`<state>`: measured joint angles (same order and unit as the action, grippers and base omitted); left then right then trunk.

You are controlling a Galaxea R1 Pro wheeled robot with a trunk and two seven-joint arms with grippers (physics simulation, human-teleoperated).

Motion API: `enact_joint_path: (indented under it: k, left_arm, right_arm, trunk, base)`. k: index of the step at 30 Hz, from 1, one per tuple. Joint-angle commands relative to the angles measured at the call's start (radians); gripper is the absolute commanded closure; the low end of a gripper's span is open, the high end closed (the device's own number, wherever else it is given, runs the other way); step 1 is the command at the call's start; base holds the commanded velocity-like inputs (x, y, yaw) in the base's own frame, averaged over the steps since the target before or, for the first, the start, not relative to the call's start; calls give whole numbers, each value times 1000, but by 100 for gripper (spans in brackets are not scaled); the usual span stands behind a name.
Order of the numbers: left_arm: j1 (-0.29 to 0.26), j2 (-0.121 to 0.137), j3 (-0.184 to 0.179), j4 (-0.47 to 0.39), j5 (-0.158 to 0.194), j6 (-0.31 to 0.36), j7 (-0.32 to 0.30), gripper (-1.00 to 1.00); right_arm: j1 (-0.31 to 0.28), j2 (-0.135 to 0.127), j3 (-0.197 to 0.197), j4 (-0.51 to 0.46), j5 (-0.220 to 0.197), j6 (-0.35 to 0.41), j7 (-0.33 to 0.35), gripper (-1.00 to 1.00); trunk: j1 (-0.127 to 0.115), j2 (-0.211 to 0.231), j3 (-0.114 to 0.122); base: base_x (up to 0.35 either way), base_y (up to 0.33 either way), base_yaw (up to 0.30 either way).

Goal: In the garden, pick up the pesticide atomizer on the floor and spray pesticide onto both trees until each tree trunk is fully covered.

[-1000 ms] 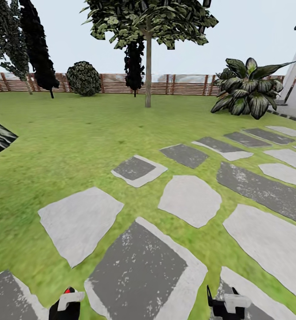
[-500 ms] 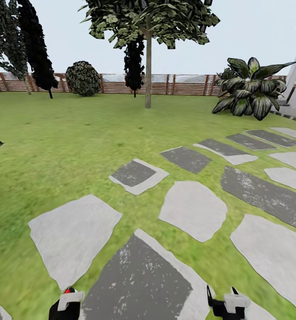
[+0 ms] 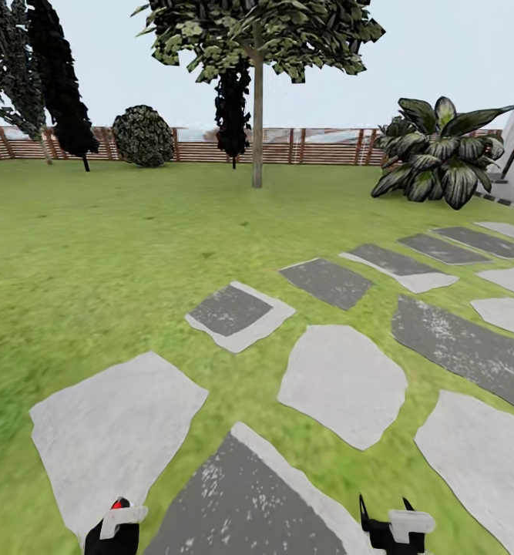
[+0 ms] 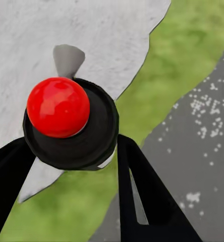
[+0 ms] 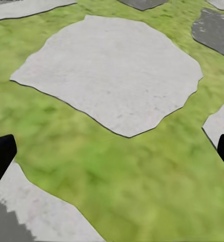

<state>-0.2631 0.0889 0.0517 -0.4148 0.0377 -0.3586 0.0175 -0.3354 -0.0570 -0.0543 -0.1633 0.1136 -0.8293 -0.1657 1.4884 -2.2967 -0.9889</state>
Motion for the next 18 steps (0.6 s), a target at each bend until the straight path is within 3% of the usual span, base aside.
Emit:
enact_joint_path:
  k: [1, 18]
  left_arm:
    - [0, 0, -1, 1, 4, -3, 1, 100]
    - [-1, 0, -1, 1, 3, -2, 1, 100]
  right_arm:
    - [-1, 0, -6, 1, 11, -2, -5, -100]
    - [-1, 0, -6, 1, 10, -2, -5, -100]
  trunk:
    - [0, 0, -1]
    - [0, 0, -1]
  base:
    - [339, 0, 0]
    - [339, 0, 0]
